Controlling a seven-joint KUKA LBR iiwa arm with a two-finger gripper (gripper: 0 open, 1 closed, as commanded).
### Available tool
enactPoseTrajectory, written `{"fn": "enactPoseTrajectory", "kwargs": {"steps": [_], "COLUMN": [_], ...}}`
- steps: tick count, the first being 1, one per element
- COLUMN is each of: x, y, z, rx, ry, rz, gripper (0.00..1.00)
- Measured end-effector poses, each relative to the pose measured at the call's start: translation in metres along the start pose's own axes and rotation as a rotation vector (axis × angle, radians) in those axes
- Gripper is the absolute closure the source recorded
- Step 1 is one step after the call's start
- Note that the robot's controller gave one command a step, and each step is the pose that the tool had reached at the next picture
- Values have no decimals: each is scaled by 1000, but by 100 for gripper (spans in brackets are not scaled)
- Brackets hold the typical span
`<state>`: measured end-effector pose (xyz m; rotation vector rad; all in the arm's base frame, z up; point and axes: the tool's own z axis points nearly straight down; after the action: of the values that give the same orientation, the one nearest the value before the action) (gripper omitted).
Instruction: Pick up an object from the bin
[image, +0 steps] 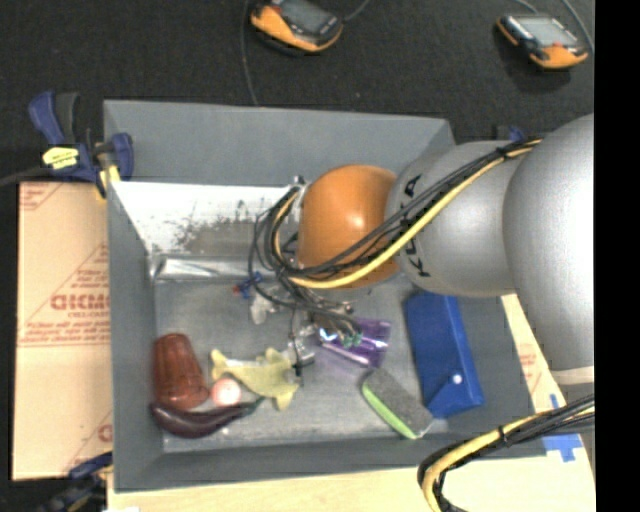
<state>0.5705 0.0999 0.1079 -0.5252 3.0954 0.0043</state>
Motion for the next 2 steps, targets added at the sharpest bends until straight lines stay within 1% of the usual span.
{"fn": "enactPoseTrajectory", "kwargs": {"steps": [1,2], "x": [-7,45], "y": [-13,28], "z": [31,38], "rx": [2,-3], "ry": [-17,0], "rz": [92,-110], "gripper": [0,100]}}
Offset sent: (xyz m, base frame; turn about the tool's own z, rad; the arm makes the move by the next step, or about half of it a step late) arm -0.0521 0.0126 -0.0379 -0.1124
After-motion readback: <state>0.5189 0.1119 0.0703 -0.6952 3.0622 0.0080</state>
